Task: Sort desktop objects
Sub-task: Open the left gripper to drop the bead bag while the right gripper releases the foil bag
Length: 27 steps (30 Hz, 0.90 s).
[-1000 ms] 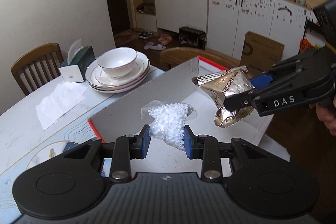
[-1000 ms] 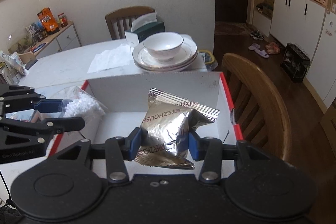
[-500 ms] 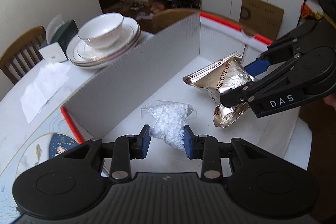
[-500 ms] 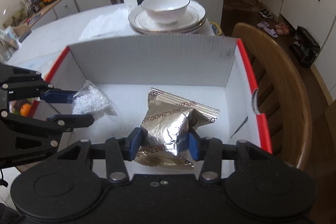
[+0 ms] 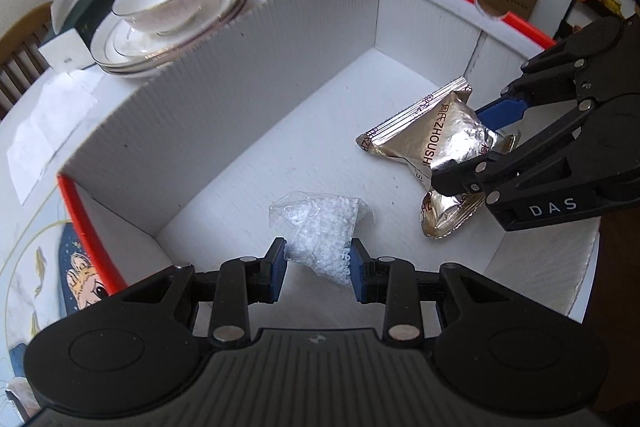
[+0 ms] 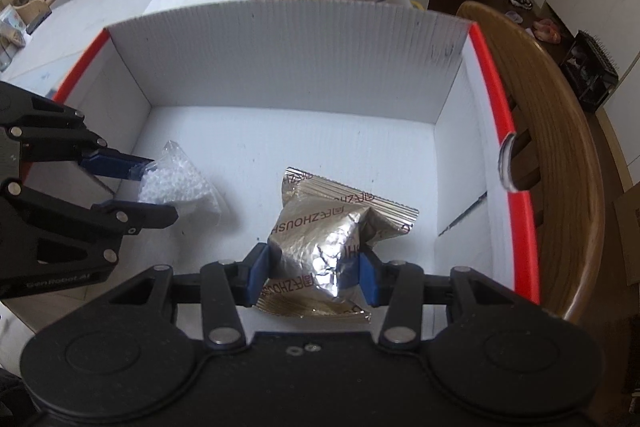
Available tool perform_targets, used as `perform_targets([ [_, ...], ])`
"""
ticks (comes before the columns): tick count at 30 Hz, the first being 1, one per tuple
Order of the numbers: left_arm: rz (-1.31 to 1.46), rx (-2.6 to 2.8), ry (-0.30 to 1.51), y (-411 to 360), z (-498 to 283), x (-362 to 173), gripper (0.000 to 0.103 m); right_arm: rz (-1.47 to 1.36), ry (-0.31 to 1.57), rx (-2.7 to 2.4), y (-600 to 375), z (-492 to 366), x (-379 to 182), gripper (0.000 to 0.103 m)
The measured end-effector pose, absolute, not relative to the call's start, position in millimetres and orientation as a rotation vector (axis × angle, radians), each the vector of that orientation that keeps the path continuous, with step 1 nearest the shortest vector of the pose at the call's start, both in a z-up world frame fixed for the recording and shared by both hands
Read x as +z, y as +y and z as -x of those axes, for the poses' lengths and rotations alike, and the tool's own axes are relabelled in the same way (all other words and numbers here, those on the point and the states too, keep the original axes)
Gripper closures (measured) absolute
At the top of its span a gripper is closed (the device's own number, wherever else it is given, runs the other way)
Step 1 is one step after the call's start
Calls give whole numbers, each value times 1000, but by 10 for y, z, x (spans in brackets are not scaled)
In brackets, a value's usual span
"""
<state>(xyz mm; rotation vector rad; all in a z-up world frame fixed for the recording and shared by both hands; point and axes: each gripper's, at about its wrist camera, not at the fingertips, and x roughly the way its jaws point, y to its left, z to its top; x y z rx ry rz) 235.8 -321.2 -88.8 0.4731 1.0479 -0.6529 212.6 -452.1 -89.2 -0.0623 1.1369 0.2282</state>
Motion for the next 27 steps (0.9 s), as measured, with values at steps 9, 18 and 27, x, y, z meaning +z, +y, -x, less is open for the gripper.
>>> perform_targets([
  [9,-504,-651,1107,-3291,-2401,-951,72,65,1171,244,-4503,-2161,-915,57],
  [18,-499,-657,1145,-3286,-2443,-984,72,66,1192,250,-4511,-2173,-914,55],
  [27,-446,-705,1098,-3222,-2389,-867,45,49,1160,265,-4567,-2115,-797,44],
])
